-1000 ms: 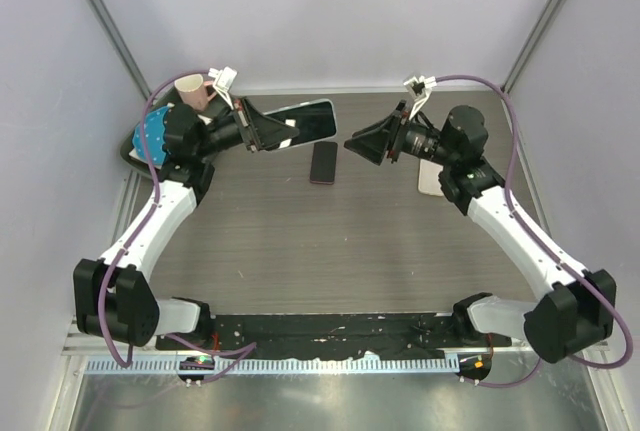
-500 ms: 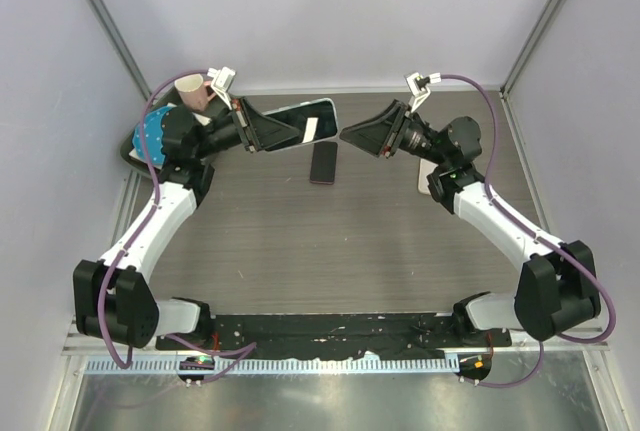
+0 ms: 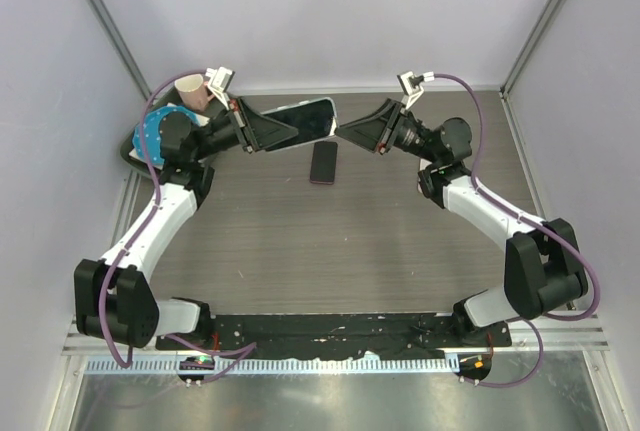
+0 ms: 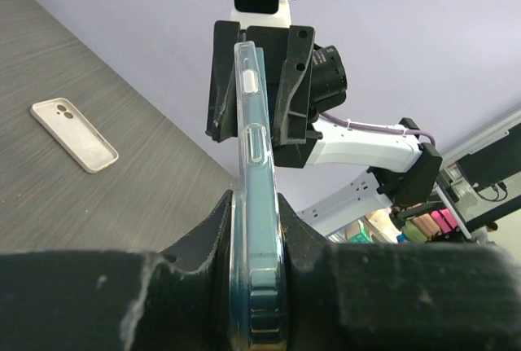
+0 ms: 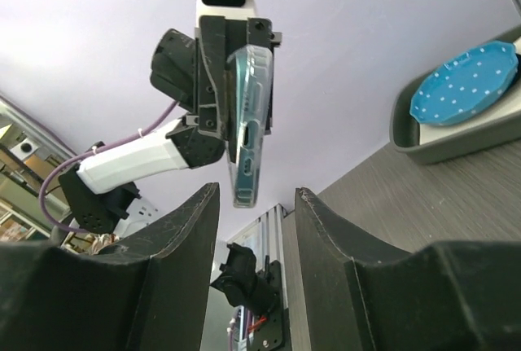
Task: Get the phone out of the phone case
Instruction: Adjust the phone.
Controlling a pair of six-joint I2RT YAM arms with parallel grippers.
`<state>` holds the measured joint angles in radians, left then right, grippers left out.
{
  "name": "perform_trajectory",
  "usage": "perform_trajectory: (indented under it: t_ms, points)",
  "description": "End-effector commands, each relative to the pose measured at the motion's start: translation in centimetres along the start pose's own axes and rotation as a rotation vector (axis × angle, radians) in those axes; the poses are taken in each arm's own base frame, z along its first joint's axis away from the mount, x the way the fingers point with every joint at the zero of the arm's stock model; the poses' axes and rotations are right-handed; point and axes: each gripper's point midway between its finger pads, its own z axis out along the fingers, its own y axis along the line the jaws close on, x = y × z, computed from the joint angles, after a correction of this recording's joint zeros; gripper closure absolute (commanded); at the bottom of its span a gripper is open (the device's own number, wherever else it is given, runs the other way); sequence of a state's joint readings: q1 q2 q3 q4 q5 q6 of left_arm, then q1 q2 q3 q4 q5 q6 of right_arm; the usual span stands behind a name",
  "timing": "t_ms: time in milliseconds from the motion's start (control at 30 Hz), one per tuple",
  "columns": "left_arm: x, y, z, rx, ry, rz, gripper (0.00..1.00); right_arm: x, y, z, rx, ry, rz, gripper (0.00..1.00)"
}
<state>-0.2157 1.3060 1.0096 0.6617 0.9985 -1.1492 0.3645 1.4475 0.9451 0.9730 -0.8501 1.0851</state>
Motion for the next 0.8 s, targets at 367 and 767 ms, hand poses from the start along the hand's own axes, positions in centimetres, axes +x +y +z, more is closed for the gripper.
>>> perform_trajectory:
  t_ms: [367, 767]
  points:
    - [-0.7, -2.9, -0.2, 0.088, -0.029, 0.082, 1.0, -1.5, 5.4, -0.1, -0.212, -0.032, -0.106, 0.64]
    - [-1.0, -3.4, -0.2, 0.104, -0.038, 0.08, 1.0, -0.3, 4.9, 0.3, -0.21, -0.006, -0.108, 0.64]
